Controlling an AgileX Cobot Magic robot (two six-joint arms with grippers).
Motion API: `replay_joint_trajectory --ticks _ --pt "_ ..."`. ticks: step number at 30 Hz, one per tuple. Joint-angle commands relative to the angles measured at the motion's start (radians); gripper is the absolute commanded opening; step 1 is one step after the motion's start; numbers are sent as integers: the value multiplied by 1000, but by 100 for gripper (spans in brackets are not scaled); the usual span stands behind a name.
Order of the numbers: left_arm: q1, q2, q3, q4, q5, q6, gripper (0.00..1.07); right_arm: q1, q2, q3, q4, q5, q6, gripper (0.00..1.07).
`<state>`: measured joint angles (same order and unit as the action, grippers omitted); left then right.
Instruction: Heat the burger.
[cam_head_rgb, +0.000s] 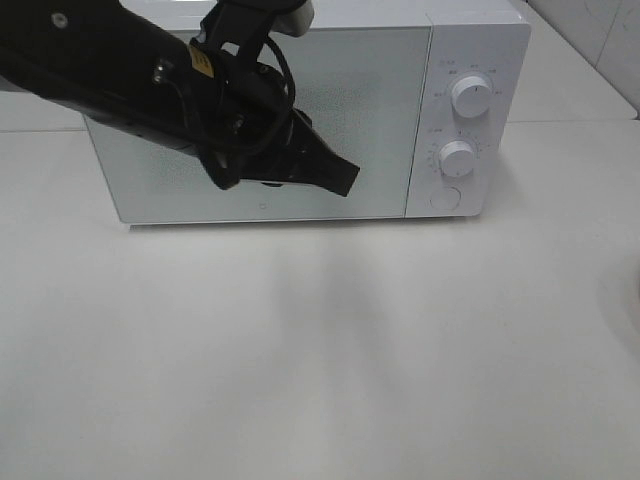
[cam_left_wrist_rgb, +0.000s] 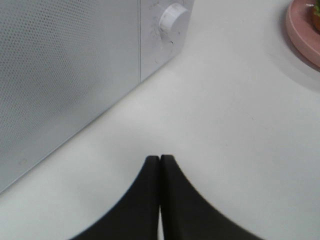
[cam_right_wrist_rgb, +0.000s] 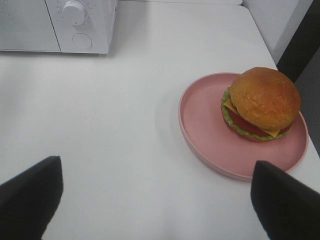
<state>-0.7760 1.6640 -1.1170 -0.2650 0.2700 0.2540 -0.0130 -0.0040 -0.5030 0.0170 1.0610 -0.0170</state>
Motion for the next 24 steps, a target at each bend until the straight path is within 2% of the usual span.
replay_joint_trajectory --ticks 1,5,6,7,8,9,10,11,12,13,14,15,16,17,18,19,24 --pt "-7 -56 -9 0 109 -17 0 2 -22 2 -9 -6 11 98" --pt "-7 -92 -9 0 184 -39 0 2 -22 2 -9 -6 11 98" --pt "-5 -111 -9 7 241 -51 3 2 -22 2 -9 -6 11 98" --pt "-2 -131 -9 25 300 -79 11 2 -22 2 -9 -6 11 98" --pt "-2 -131 -9 25 300 -79 11 2 -22 2 -9 -6 11 98" --pt "-2 -141 -9 37 321 -104 17 2 -22 2 -9 -6 11 98" --pt "-2 -156 -9 74 354 -150 25 2 -22 2 -9 -6 11 98" --pt "-1 -164 -9 91 369 -179 44 2 -22 2 -9 -6 11 98" --pt "-1 -164 -9 91 369 -179 44 2 -22 2 -9 -6 11 98" --pt "10 -177 -9 113 394 -240 66 2 -22 2 -9 -6 11 98" --pt "10 -177 -9 113 394 -240 66 2 -22 2 -9 -6 11 98" --pt "19 -185 -9 127 412 -268 78 2 -22 2 -9 -6 11 98" --pt "34 -197 -9 159 450 -303 97 2 -22 2 -9 -6 11 98" --pt "34 -197 -9 159 450 -303 97 2 -22 2 -9 -6 11 98" --pt "46 -200 -9 171 469 -317 102 2 -22 2 -9 -6 11 98" --pt "72 -213 -9 193 513 -342 102 2 -22 2 -9 -6 11 98" --pt "137 -242 -9 199 604 -348 102 2 -22 2 -9 -6 11 98"
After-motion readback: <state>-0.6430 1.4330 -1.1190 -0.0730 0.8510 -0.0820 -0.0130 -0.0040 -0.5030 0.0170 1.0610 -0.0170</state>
